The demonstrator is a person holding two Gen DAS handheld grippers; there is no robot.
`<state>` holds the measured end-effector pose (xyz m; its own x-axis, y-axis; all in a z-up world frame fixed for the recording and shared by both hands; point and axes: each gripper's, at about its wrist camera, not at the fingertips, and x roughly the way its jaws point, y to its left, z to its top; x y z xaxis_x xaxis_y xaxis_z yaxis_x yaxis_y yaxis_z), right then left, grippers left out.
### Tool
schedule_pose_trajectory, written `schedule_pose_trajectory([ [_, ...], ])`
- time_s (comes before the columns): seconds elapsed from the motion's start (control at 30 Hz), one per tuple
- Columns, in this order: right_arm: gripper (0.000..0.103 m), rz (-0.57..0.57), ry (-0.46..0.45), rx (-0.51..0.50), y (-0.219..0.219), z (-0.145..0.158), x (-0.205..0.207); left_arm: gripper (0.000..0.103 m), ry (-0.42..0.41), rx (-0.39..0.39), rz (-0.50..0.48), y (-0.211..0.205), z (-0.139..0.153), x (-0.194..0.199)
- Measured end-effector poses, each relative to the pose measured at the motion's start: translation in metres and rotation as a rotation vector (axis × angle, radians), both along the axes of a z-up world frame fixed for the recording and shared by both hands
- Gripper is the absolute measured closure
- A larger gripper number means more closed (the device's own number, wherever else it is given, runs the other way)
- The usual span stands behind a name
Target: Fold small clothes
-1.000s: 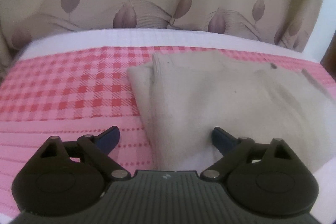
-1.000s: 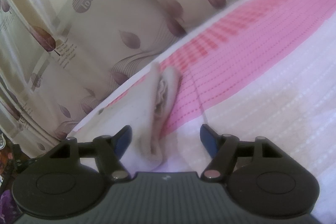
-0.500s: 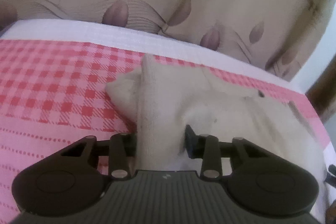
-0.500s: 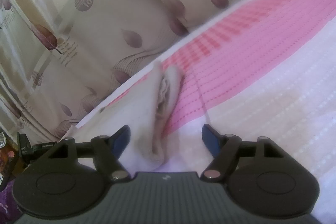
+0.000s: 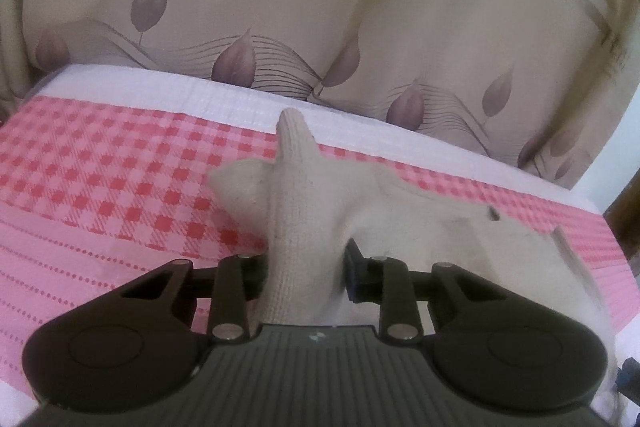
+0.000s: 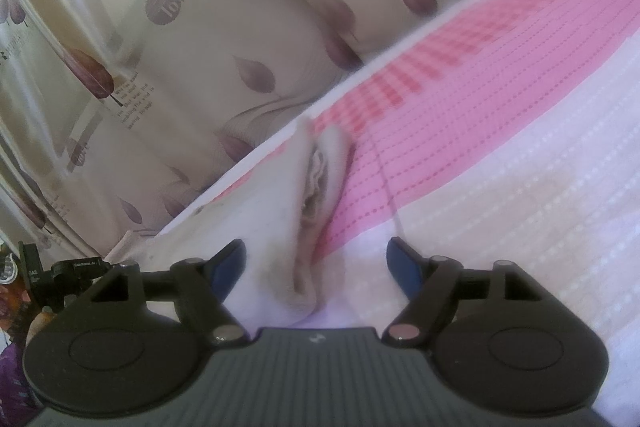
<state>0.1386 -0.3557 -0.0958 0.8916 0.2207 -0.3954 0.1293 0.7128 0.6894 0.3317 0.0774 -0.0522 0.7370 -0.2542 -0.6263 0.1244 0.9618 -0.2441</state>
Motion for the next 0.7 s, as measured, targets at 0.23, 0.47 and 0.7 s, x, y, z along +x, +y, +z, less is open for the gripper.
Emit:
schedule_pose_trajectory([
  [0.23, 0.023, -0.004, -0.022, 0.022, -0.002, -0.001, -0.004, 0.074, -0.008, 0.02, -0.004, -0.027, 0.016, -0.016],
  [0.47, 0.022, -0.01, -0.05, 0.061, -0.009, -0.002, -0.008, 0.077, -0.03, 0.03, -0.054, -0.072, 0.038, -0.039],
  [0.7, 0.022, -0.022, -0.087, 0.117, -0.016, -0.006, -0.014, 0.102, -0.005, -0.014, -0.138, -0.131, 0.054, -0.057],
])
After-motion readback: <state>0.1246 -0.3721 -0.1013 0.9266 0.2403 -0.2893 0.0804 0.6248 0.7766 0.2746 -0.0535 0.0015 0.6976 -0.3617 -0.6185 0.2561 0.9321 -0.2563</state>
